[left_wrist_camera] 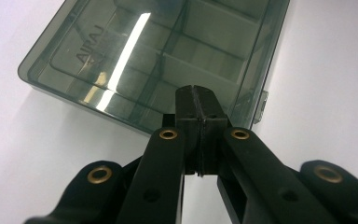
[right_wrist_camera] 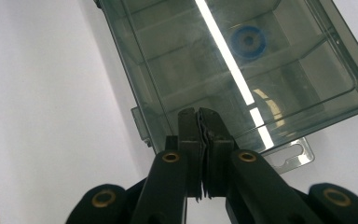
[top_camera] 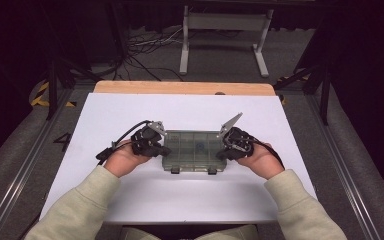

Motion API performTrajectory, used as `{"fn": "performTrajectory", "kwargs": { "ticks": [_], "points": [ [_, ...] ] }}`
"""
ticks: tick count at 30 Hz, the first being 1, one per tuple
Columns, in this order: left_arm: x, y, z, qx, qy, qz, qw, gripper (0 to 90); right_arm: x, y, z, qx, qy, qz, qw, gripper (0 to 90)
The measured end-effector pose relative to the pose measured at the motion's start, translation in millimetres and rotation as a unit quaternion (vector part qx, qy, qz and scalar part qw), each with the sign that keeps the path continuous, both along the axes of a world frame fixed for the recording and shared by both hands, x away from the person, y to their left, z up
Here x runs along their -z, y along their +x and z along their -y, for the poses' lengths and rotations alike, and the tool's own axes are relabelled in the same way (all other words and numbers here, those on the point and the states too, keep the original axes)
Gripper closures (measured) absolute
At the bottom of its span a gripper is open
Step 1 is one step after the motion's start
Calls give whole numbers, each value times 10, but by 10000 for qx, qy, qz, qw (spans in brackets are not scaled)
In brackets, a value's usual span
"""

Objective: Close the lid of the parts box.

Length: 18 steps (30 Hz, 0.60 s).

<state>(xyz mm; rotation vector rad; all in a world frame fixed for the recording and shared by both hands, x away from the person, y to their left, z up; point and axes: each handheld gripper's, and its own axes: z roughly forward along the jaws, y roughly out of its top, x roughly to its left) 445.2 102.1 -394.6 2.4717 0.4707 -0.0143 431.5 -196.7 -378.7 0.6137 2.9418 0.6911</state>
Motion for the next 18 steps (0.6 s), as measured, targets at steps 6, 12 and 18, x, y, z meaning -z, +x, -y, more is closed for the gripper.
{"fn": "performTrajectory", "kwargs": {
  "ticks": [6,12,18],
  "points": [
    [50,-29,86,57,173,191,9997,897,56,-3,-19,-26,-50,-103,9999,899],
    [54,-8,65,-21,114,147,9998,896,57,-27,-38,-33,-31,13,10000,898],
    [48,-41,64,-50,88,318,9994,893,51,-33,-31,31,-1,148,9999,843]
  ]
}}
